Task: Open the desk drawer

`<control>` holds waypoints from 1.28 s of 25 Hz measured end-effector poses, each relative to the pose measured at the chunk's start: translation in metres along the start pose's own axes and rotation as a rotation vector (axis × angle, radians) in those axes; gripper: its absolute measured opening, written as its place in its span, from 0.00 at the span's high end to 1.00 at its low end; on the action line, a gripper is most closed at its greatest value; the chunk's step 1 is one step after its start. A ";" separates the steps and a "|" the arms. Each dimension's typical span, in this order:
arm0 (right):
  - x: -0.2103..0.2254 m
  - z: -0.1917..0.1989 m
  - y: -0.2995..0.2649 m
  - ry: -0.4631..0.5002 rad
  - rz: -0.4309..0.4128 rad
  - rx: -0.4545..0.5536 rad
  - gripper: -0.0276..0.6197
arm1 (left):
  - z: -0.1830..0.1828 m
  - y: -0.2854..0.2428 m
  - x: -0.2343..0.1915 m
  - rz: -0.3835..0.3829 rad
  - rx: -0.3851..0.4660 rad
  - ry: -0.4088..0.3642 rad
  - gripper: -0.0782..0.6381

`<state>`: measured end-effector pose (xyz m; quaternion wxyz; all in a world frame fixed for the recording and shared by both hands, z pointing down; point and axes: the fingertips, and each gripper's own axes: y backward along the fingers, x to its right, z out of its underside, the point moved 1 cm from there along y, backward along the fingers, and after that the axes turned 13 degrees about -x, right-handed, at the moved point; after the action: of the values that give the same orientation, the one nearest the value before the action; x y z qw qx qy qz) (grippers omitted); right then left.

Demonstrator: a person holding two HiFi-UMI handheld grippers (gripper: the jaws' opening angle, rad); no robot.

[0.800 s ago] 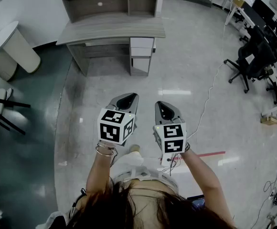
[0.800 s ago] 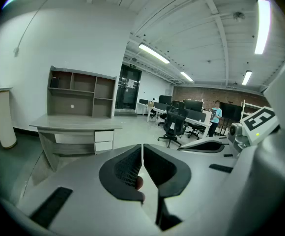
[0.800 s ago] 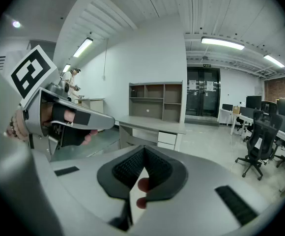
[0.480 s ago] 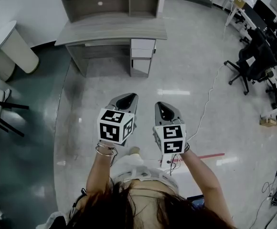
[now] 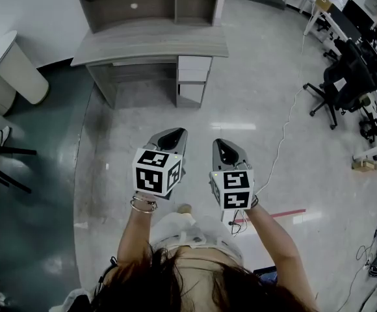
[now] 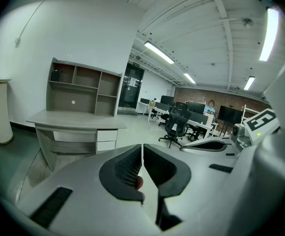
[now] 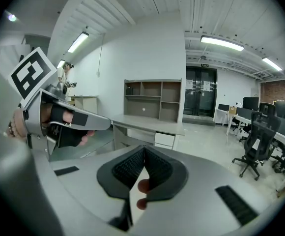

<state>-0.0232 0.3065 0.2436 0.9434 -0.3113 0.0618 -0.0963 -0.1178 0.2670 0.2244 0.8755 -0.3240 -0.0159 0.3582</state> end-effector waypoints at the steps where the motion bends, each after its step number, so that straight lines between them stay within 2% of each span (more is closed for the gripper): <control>1: 0.000 0.000 -0.001 -0.003 0.003 -0.002 0.92 | 0.001 0.000 -0.001 0.003 -0.002 0.002 0.86; 16: 0.015 0.005 -0.020 -0.054 0.022 -0.029 0.92 | 0.005 -0.017 -0.014 0.010 -0.046 0.015 0.86; 22: 0.032 -0.001 -0.039 -0.070 0.017 -0.038 0.92 | -0.010 -0.037 -0.017 0.011 -0.056 -0.009 0.86; 32: 0.074 -0.018 -0.085 -0.090 0.016 -0.051 0.92 | -0.043 -0.088 -0.033 -0.001 -0.071 -0.007 0.86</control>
<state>0.0336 0.2125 0.2762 0.9378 -0.3386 0.0240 -0.0730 -0.0764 0.1753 0.2483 0.8634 -0.3537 -0.0318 0.3583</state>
